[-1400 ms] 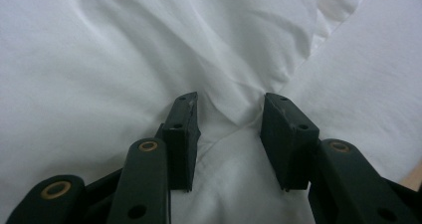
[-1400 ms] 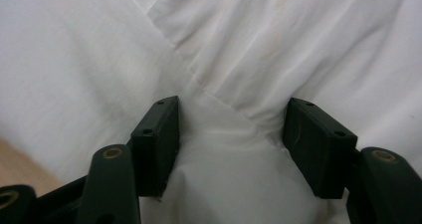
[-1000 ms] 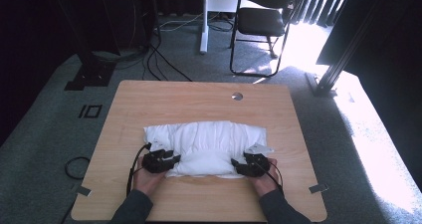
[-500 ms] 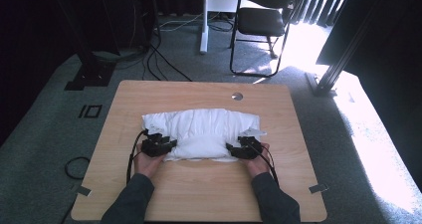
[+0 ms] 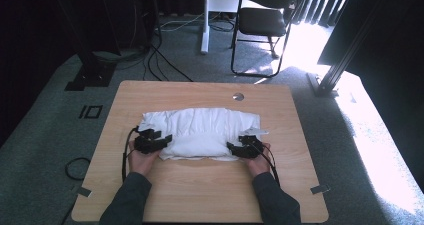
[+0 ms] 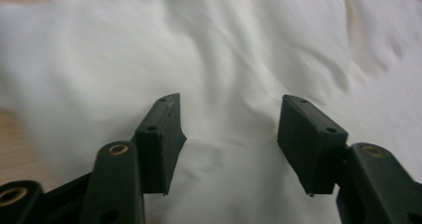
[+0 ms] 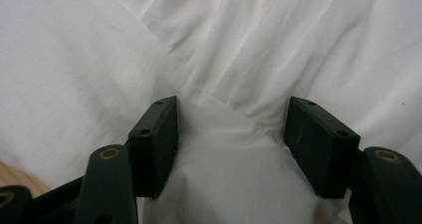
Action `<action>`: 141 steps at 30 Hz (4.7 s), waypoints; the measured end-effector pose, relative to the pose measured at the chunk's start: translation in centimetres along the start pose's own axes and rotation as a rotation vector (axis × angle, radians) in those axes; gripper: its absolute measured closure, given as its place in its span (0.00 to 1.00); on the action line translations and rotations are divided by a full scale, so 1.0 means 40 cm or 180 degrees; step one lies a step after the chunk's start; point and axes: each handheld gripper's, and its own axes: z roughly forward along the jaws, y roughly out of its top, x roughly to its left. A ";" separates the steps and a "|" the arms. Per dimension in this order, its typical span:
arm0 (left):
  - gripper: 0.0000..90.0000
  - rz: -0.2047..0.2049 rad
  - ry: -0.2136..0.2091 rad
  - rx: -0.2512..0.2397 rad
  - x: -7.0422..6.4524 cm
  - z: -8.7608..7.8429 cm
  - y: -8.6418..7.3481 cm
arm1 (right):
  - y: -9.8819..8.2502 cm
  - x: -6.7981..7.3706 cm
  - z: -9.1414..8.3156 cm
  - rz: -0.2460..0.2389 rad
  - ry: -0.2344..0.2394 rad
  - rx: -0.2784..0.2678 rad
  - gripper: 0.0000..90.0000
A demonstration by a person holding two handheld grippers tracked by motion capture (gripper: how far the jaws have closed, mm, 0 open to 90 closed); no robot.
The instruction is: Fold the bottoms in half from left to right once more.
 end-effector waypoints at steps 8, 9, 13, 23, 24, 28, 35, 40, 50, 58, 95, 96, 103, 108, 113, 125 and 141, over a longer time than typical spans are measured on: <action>0.26 -0.0528 0.0100 -0.0054 0.109 -0.022 0.010 | 0.063 0.034 -0.061 -0.0048 -0.0056 -0.0307 0.38; 0.21 -0.0563 0.0102 -0.0015 0.113 -0.012 0.007 | 0.074 0.042 -0.063 -0.0081 -0.0038 -0.0325 0.37; 0.18 -0.0671 0.0106 0.0182 0.125 0.037 -0.007 | 0.114 0.074 -0.049 -0.0159 0.0032 -0.0365 0.36; 0.22 -0.0442 0.0003 0.0432 0.073 0.083 0.000 | 0.176 0.135 0.019 -0.0179 0.0154 -0.0404 0.46; 0.28 -0.0417 0.0016 0.0457 0.065 0.086 0.001 | 0.179 0.136 0.024 -0.0175 0.0165 -0.0395 0.46; 0.73 -0.0490 -0.0157 0.0508 0.074 0.089 -0.003 | 0.186 0.143 0.038 -0.0224 0.0163 -0.0370 0.48; 0.90 -0.0481 -0.0126 0.0378 0.093 0.053 0.019 | 0.165 0.141 0.088 -0.0280 0.0144 -0.0102 0.57; 0.91 -0.0363 -0.0268 0.0013 0.074 -0.022 0.094 | 0.134 0.160 0.153 -0.0245 0.0154 0.0112 0.57; 0.91 0.0311 -0.0451 -0.0320 -0.080 -0.092 0.237 | 0.167 0.269 0.225 -0.0125 0.0376 0.0171 0.57; 0.91 0.0387 -0.0366 -0.0266 -0.084 -0.096 0.246 | 0.187 0.179 0.014 -0.0387 0.0216 -0.0249 0.44; 0.67 0.0983 -0.1240 0.0407 -0.422 0.265 0.091 | 0.057 -0.105 -0.123 0.0288 0.0084 -0.0336 0.34; 0.67 0.0982 -0.1263 0.0379 -0.426 0.265 0.085 | 0.057 -0.105 -0.123 0.0288 0.0084 -0.0336 0.34; 0.53 0.0950 -0.1381 0.0273 -0.431 0.252 0.088 | 0.165 -0.062 -0.180 0.0169 0.0339 -0.0763 0.31; 0.52 0.1049 -0.1431 0.0227 -0.439 0.210 0.092 | 0.199 -0.033 -0.093 -0.0004 0.0135 -0.0436 0.55; 0.52 0.1070 -0.1725 -0.0179 -0.415 0.088 0.137 | 0.184 -0.077 -0.052 0.0220 0.0035 -0.0326 0.61; 0.62 0.0688 -0.0867 0.0251 -0.248 0.173 0.175 | 0.150 -0.121 -0.148 0.0494 -0.0323 -0.0502 0.49; 0.58 0.0578 -0.0954 0.0160 -0.273 0.179 0.167 | 0.121 0.160 -0.132 -0.0426 0.0325 -0.0381 0.57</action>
